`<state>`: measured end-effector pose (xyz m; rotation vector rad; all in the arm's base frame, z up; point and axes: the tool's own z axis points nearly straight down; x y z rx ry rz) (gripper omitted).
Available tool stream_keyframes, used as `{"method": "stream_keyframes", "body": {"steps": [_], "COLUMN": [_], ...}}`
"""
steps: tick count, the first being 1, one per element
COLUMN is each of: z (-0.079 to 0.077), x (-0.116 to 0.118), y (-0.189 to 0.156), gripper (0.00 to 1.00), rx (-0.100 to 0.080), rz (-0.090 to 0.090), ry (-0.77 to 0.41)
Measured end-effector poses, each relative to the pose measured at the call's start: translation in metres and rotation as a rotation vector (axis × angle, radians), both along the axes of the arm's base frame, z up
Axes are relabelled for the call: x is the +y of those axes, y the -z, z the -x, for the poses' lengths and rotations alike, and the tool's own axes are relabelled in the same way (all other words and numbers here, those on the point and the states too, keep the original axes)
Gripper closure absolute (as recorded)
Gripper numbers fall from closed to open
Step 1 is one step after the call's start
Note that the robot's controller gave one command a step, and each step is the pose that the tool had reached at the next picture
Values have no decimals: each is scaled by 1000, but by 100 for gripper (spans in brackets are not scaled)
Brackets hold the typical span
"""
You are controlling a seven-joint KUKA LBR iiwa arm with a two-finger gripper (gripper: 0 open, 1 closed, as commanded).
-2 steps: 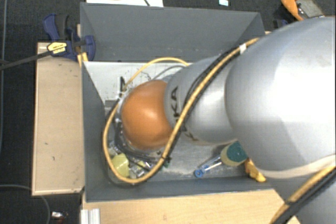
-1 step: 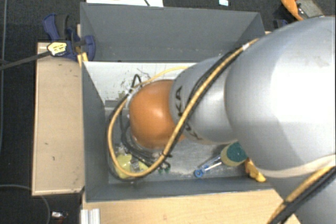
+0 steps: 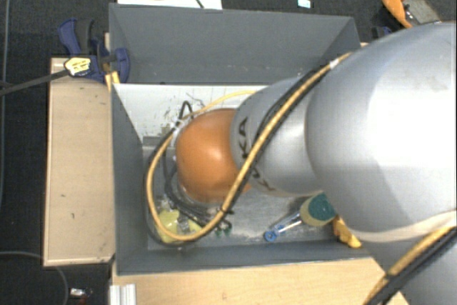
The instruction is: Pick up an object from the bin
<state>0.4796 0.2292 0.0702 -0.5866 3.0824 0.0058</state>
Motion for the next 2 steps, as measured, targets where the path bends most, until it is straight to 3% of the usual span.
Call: {"method": "stream_keyframes", "body": {"steps": [1,2], "z": [3,2], "x": [-1,-1], "y": [-31,-84], "gripper": [100,100], "rx": [10,9], "rz": [5,4], "ry": [2,5]}}
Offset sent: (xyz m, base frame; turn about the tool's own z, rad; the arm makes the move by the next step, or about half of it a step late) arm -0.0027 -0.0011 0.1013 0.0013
